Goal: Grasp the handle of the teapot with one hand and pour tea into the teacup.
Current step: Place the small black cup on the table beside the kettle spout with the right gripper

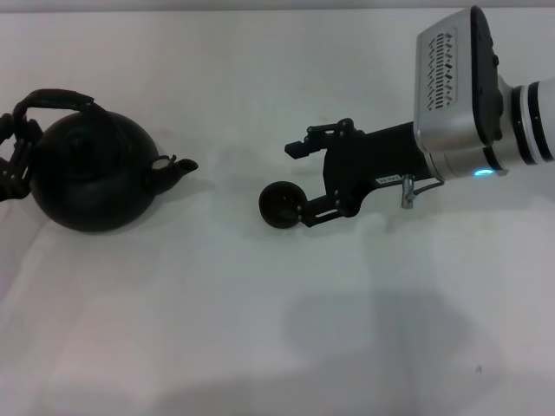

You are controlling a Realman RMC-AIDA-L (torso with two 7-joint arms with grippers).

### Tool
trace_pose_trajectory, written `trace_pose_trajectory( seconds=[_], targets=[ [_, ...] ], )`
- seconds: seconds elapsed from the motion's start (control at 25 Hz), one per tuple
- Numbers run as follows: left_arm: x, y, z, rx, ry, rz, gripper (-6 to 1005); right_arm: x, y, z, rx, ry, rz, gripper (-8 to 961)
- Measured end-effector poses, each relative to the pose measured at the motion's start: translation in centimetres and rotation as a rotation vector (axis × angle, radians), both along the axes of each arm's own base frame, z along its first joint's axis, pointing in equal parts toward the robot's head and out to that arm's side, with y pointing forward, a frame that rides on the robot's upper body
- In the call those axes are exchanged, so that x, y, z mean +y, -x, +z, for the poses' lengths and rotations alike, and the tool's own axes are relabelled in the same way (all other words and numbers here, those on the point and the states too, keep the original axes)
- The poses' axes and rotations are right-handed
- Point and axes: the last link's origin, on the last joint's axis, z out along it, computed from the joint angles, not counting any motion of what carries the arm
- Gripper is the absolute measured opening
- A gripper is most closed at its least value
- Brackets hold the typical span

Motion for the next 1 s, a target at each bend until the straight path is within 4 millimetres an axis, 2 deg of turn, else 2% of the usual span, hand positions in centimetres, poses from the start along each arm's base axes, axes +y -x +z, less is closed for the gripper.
trace_pose_trajectory(
  seconds=[0.52, 0.72, 1.0],
  targets=[
    [0.9, -0.4, -0.8, 0.001, 0.057, 0.006, 185, 0.0, -0.2, -0.1, -0.001, -0.001, -0.001, 850],
    [1.4, -0.6, -0.5, 0.015, 0.05, -0.012, 127, 0.0, -0.5, -0.2, 0.0, -0.006, -0.006, 850],
    [2.4, -1.3, 0.5, 0.058, 0.047, -0.053, 128, 0.3, -1.0, 0.0, 0.034, -0.036, -0.021, 848]
  ],
)
